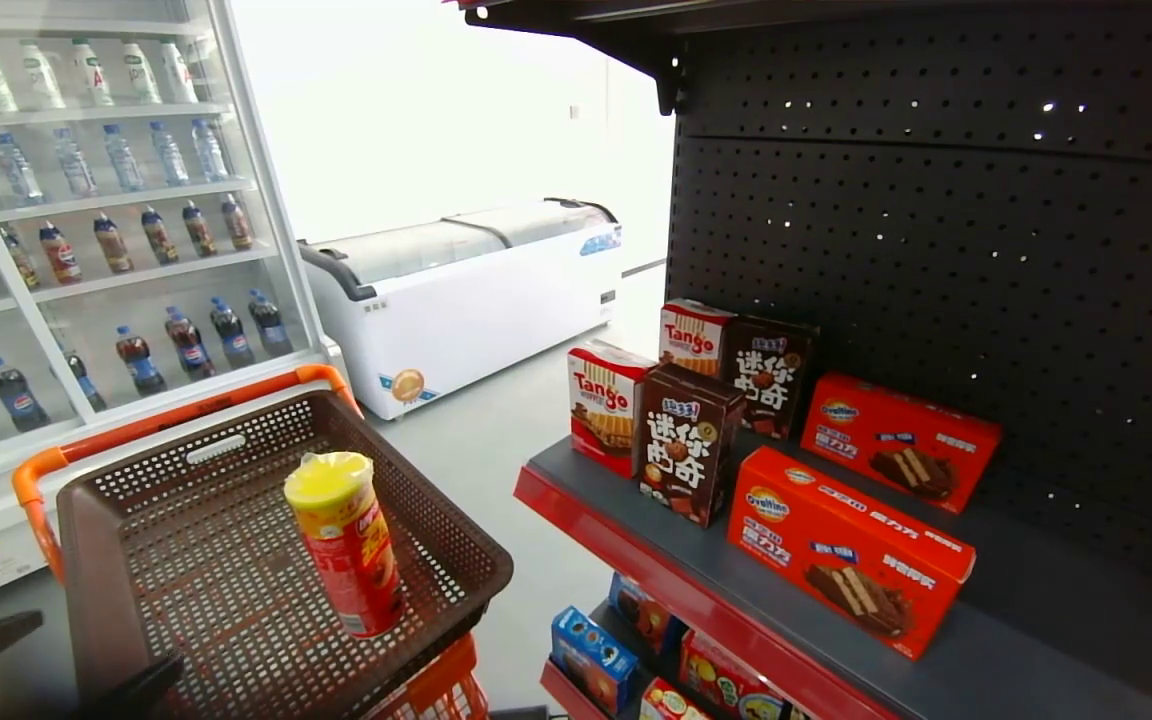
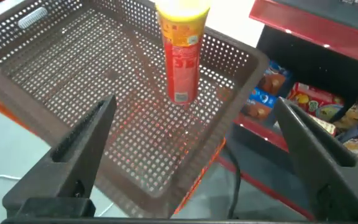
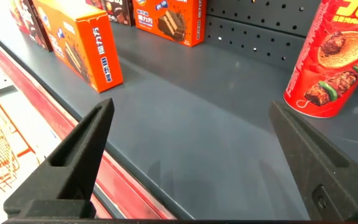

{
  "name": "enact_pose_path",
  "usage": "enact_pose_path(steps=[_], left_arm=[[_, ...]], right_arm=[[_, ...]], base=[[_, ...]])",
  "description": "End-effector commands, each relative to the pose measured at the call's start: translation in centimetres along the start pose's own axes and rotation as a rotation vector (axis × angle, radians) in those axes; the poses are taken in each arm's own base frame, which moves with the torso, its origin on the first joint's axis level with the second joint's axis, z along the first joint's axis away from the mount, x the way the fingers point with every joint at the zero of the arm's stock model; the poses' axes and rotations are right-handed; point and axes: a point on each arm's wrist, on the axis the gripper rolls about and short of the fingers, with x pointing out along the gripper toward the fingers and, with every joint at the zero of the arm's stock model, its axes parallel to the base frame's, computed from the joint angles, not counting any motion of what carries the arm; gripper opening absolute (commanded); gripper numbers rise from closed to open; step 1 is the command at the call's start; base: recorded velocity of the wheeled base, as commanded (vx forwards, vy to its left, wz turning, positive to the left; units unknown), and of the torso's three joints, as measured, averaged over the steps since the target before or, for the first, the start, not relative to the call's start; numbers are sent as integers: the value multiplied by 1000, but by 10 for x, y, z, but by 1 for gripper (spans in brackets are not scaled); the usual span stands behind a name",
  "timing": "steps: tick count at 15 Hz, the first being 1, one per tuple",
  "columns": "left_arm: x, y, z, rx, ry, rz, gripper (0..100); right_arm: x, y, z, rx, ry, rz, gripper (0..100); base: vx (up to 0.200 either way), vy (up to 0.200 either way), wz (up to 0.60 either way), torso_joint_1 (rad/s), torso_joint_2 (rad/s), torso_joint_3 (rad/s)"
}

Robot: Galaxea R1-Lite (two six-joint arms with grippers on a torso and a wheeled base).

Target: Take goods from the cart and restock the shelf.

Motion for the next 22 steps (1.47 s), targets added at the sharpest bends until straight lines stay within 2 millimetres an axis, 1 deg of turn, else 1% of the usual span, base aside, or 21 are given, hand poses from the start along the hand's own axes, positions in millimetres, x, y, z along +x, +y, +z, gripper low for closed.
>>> enact_pose_path(steps=[1,3,4,6,8,9,10,11,13,17,22], left_arm=[[41,3,7,-22,98,-10,100],[77,20,17,-58,177,54,100],[91,25,19,-58,202,42,100],[115,30,23,-39,163,30,100],[133,31,20,-29,134,23,100],[141,27,16,-17,121,3,100],[145,25,14,-11,112,-6,100],[152,22,5,-4,116,-20,100],[155,17,-9,5,142,-42,100],[170,19,-22,5,136,-34,100],[188,18,-57,8,153,-38,100]], right_arm=[[0,0,0,0,2,0,100],[0,0,0,0,2,0,100],[0,0,0,0,2,0,100],[0,0,0,0,2,0,100],[0,0,0,0,2,0,100],[0,0,0,0,2,0,100],[0,0,0,0,2,0,100],[0,0,0,0,2,0,100],[0,0,0,0,2,0,100],[0,0,0,0,2,0,100],[0,0,0,0,2,0,100]], base=[[0,0,0,0,0,0],[0,0,0,0,0,0],[0,0,0,0,0,0],[0,0,0,0,0,0],[0,0,0,0,0,0],[0,0,0,0,0,0],[0,0,0,0,0,0],[0,0,0,0,0,0],[0,0,0,0,0,0],[0,0,0,0,0,0],[0,0,0,0,0,0]])
